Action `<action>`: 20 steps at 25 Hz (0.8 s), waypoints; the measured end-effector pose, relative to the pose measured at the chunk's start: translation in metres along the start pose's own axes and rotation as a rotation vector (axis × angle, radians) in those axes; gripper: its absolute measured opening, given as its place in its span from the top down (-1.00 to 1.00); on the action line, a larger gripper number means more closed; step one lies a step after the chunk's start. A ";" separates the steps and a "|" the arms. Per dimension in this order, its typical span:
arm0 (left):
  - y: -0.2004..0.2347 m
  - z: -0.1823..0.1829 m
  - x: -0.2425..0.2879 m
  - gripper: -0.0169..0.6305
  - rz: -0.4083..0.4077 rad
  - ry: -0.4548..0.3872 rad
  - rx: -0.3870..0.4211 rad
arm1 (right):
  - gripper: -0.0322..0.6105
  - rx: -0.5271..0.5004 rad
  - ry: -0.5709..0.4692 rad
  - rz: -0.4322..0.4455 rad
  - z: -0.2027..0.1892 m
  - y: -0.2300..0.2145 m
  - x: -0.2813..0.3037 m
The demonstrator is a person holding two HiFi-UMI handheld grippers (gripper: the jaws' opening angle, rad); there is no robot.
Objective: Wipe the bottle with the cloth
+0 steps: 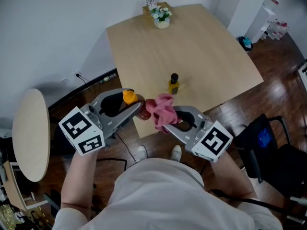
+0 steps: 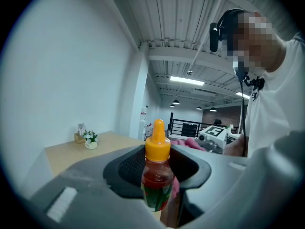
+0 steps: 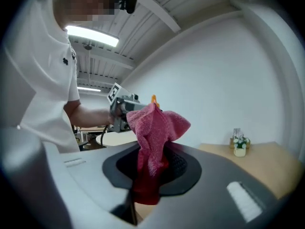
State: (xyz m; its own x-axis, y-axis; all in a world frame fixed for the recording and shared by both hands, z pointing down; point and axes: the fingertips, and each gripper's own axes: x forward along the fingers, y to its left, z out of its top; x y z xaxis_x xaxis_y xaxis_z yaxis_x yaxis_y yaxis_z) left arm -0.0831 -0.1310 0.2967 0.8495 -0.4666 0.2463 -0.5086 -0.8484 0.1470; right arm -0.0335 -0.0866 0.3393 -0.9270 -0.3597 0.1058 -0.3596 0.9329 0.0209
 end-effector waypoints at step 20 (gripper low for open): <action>0.000 0.021 0.009 0.45 -0.061 -0.034 0.040 | 0.63 0.191 0.250 -0.010 -0.135 0.014 0.035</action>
State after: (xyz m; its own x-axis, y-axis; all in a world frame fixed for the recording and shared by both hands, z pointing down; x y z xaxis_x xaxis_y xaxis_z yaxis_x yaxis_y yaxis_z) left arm -0.0728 -0.1407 0.2785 0.8833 -0.4214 0.2057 -0.4503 -0.8845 0.1220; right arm -0.0568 -0.0840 0.4777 -0.8771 -0.3308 0.3482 -0.4037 0.9005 -0.1614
